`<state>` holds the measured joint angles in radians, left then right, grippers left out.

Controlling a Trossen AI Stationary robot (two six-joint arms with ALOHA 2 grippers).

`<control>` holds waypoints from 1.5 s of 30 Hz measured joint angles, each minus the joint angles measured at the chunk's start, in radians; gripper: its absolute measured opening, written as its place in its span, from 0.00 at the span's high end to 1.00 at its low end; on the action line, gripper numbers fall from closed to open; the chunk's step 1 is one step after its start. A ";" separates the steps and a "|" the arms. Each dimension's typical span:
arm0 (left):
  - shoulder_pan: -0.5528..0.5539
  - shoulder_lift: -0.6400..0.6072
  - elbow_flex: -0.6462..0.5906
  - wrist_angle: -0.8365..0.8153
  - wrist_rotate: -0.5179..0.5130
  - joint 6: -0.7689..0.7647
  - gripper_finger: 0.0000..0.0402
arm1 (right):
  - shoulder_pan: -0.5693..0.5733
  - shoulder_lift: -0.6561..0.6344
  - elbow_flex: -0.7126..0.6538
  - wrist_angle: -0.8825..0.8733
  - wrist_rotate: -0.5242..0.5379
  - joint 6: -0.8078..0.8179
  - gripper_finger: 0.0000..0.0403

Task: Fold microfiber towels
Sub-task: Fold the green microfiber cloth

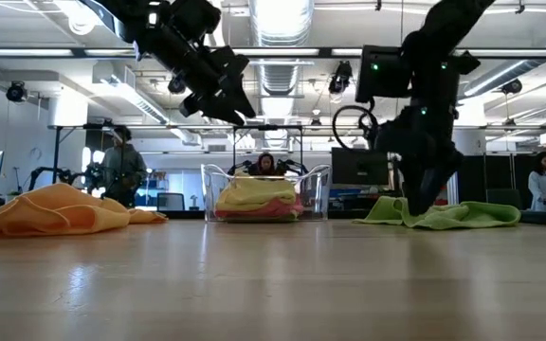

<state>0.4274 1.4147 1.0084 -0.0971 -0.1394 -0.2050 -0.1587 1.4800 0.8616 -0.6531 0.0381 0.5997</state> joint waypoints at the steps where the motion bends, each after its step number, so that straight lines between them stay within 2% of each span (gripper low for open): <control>1: -0.003 0.000 0.000 0.000 0.000 0.000 0.55 | 0.000 0.002 -0.005 0.002 0.003 0.002 0.78; 15: -0.011 0.000 -0.001 -0.008 0.000 0.000 0.55 | 0.002 0.150 -0.024 0.017 0.017 0.029 0.78; 18: -0.013 0.003 -0.002 -0.024 0.000 0.000 0.55 | 0.009 0.187 -0.024 0.017 0.008 0.029 0.83; 22: -0.026 0.007 -0.003 -0.043 0.000 0.001 0.55 | 0.036 0.202 -0.024 0.021 0.003 0.036 0.96; 31: -0.100 0.029 -0.003 -0.070 0.017 0.009 0.55 | 0.178 0.131 0.018 0.027 0.024 0.098 0.98; 33: -0.125 0.037 -0.003 -0.070 0.044 0.010 0.55 | 0.215 0.127 0.047 0.026 0.005 0.099 0.98; 35: -0.153 0.044 -0.003 -0.070 0.081 0.019 0.55 | 0.254 0.130 0.079 0.042 -0.057 0.100 0.98; 38: -0.205 0.059 -0.003 -0.072 0.097 0.084 0.55 | 0.312 0.129 0.118 0.046 -0.118 0.100 0.98; 45: -0.308 0.123 -0.003 -0.068 0.097 0.144 0.55 | 0.448 0.145 0.186 0.049 -0.107 0.210 0.98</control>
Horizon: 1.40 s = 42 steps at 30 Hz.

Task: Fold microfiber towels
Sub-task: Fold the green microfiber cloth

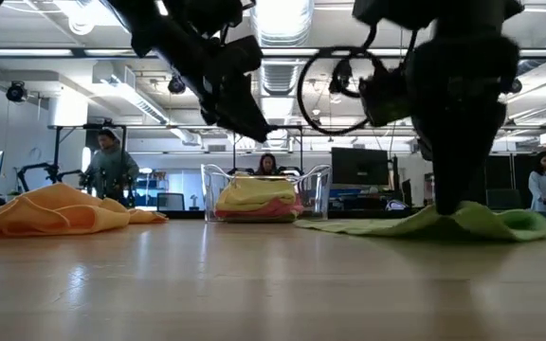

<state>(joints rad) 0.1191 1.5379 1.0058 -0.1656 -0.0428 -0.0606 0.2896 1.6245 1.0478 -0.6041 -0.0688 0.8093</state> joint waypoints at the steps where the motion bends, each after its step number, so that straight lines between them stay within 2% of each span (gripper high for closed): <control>1: -0.013 0.012 0.000 -0.001 0.002 0.013 0.55 | 0.019 0.004 0.009 -0.003 0.004 0.008 0.98; 10: -0.124 0.118 0.000 0.031 0.006 0.221 0.55 | 0.165 0.026 0.076 -0.008 0.023 0.118 0.98; 20: -0.177 0.265 0.001 0.183 0.006 0.508 0.55 | 0.233 0.062 0.096 -0.005 0.036 0.208 0.98; 23: -0.177 0.308 0.004 0.193 -0.003 0.518 0.55 | 0.248 0.063 0.096 0.002 0.035 0.222 0.98; 29: -0.176 0.364 0.011 0.237 -0.092 0.519 0.55 | 0.265 0.063 0.103 0.012 0.035 0.231 0.98; 42: -0.176 0.416 0.015 0.305 -0.087 0.591 0.57 | 0.265 0.064 0.104 0.021 0.035 0.229 0.98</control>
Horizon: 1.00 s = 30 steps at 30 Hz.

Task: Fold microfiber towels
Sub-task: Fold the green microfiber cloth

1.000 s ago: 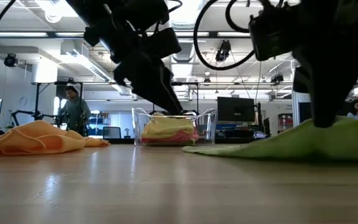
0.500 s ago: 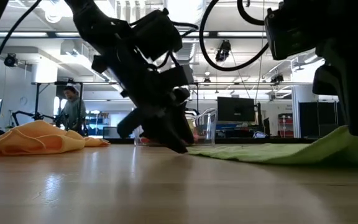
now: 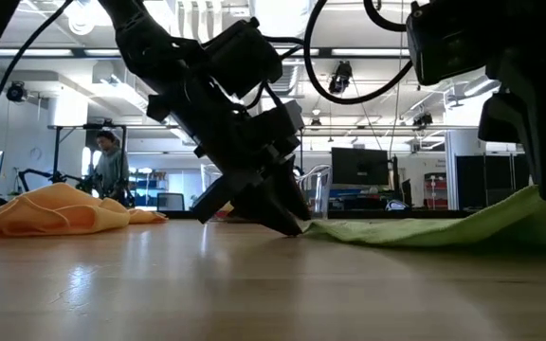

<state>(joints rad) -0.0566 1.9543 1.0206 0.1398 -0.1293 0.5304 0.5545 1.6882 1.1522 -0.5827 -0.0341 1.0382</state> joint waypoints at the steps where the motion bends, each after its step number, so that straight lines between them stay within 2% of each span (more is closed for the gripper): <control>1: 0.000 0.000 0.000 0.000 0.001 0.000 0.59 | 0.000 0.000 0.000 0.003 0.000 0.000 0.98; 4: 0.000 0.001 -0.001 -0.003 0.003 0.000 0.70 | 0.002 0.000 0.000 0.008 0.000 -0.001 0.98; 9: 0.000 -0.001 -0.003 -0.008 0.024 0.001 0.95 | 0.011 0.000 0.000 0.012 -0.010 -0.001 0.98; 10: 0.000 -0.001 -0.003 -0.009 0.026 0.000 0.97 | 0.014 -0.001 0.000 0.012 -0.010 0.000 0.98; 14: -0.006 -0.014 0.000 -0.067 0.021 -0.018 0.99 | 0.028 -0.015 0.000 0.012 -0.010 0.022 0.98; 18: -0.019 -0.081 0.008 -0.233 0.032 -0.076 1.00 | 0.042 -0.031 0.000 0.013 0.001 0.070 0.98; 20: -0.028 -0.132 0.011 -0.316 0.053 -0.077 1.00 | 0.049 -0.039 0.000 0.015 0.007 0.095 0.98; 23: -0.028 -0.243 0.030 -0.416 0.148 -0.079 1.00 | 0.056 -0.056 0.005 0.020 0.020 0.116 0.98; 25: -0.028 -0.313 0.037 -0.491 0.197 -0.080 1.00 | 0.056 -0.063 0.030 0.019 0.053 0.112 0.98; 30: -0.030 -0.485 0.048 -0.632 0.199 -0.090 1.00 | 0.055 -0.076 0.130 -0.040 0.188 0.072 0.98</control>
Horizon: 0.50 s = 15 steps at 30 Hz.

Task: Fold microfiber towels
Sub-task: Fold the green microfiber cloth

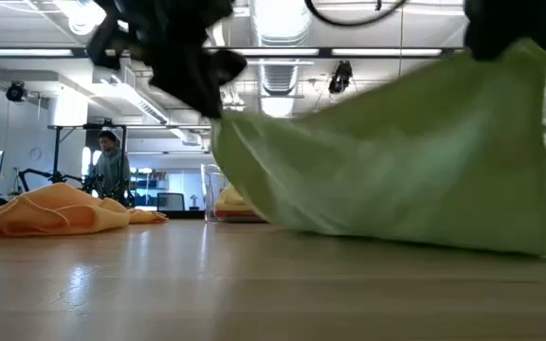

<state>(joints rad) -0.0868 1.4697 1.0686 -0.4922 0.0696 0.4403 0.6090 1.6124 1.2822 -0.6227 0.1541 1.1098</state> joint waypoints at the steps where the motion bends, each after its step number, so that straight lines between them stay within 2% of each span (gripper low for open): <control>1: 0.000 -0.032 0.001 -0.016 0.000 -0.017 1.00 | 0.000 -0.001 0.022 -0.032 0.026 -0.003 0.98; 10: 0.000 -0.225 0.013 -0.097 -0.001 -0.145 1.00 | 0.000 -0.023 0.257 -0.341 0.243 -0.064 0.98; 15: 0.000 -0.289 0.068 -0.136 -0.002 -0.174 1.00 | -0.010 -0.023 0.394 -0.537 0.431 -0.021 0.98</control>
<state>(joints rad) -0.0864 1.1812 1.1367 -0.6287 0.0677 0.2668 0.5994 1.5898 1.6765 -1.1595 0.5853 1.0884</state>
